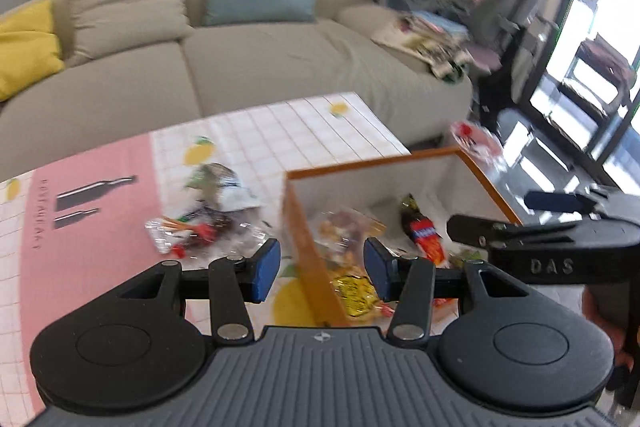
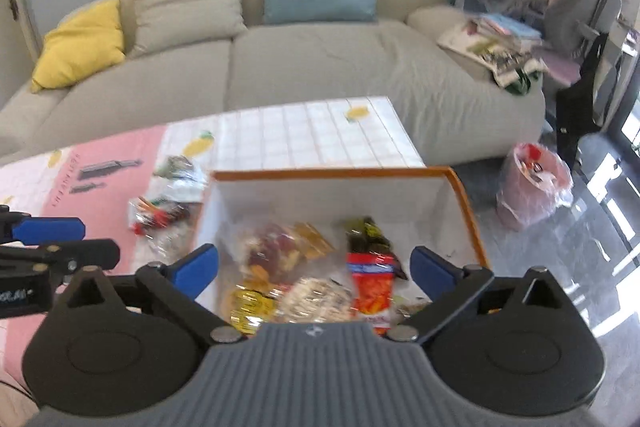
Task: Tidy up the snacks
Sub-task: 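Withdraw both open tools from the box back over the table, then grasp the white-green chip bag with the right tool while the left tool grasps the chocolate-ball bottle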
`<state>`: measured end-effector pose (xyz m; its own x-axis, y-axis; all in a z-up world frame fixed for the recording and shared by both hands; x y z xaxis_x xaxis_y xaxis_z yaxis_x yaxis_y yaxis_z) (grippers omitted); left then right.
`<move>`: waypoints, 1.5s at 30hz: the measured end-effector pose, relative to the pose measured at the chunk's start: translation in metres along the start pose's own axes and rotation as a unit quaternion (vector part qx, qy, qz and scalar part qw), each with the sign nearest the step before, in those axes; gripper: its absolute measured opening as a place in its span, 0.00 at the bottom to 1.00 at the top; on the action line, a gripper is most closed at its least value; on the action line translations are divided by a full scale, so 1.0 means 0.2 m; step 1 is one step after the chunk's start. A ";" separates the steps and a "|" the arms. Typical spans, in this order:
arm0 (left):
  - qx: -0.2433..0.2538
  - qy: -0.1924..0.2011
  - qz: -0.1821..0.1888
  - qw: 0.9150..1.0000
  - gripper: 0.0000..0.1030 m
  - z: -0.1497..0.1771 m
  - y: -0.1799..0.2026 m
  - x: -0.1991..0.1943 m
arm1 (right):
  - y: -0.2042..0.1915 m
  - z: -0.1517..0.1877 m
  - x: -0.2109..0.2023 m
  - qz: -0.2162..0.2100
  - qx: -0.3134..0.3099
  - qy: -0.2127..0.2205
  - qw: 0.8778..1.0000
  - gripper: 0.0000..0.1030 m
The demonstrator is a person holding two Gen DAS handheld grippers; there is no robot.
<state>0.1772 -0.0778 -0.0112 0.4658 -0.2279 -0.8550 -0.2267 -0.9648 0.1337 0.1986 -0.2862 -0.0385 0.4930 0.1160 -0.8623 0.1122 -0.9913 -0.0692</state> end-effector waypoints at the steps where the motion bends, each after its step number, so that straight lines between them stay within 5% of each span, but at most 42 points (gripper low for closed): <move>1: -0.008 0.007 -0.002 1.000 0.55 0.02 -0.03 -0.02 | -0.04 0.01 -0.02 -0.005 0.001 0.009 1.000 0.97; 12: -0.057 0.027 -0.061 0.996 0.55 0.20 -0.35 -0.04 | -0.42 0.21 0.00 0.016 0.025 0.080 0.996 0.97; 21: -0.077 -0.008 -0.060 0.995 0.57 0.28 -0.52 0.07 | -0.63 0.28 0.22 0.002 -0.012 0.025 1.000 0.97; 30: -0.061 -0.012 -0.052 0.997 0.68 0.17 -0.67 0.18 | -0.77 0.11 0.39 0.013 -0.089 0.022 0.996 0.97; 45: -0.058 -0.040 -0.053 0.996 0.68 -0.01 -0.96 0.38 | -0.95 -0.27 0.71 0.018 -0.191 0.007 0.981 0.90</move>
<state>0.2572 0.0899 -0.1009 0.4110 -0.1169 -0.9041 -0.0779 -0.9926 0.0929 0.2928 -0.0782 -0.1204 0.5138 0.0854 -0.8536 0.4085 -0.8993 0.1559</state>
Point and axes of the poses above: each gripper's, at about its wrist camera, not at the fingertips, and x roughly the way its jaws point, y to its right, z to its underside, the point moved 4 cm from there along x, roughly the way its jaws point, and after that the axes turned 14 degrees about -y, right-handed, at the moved point
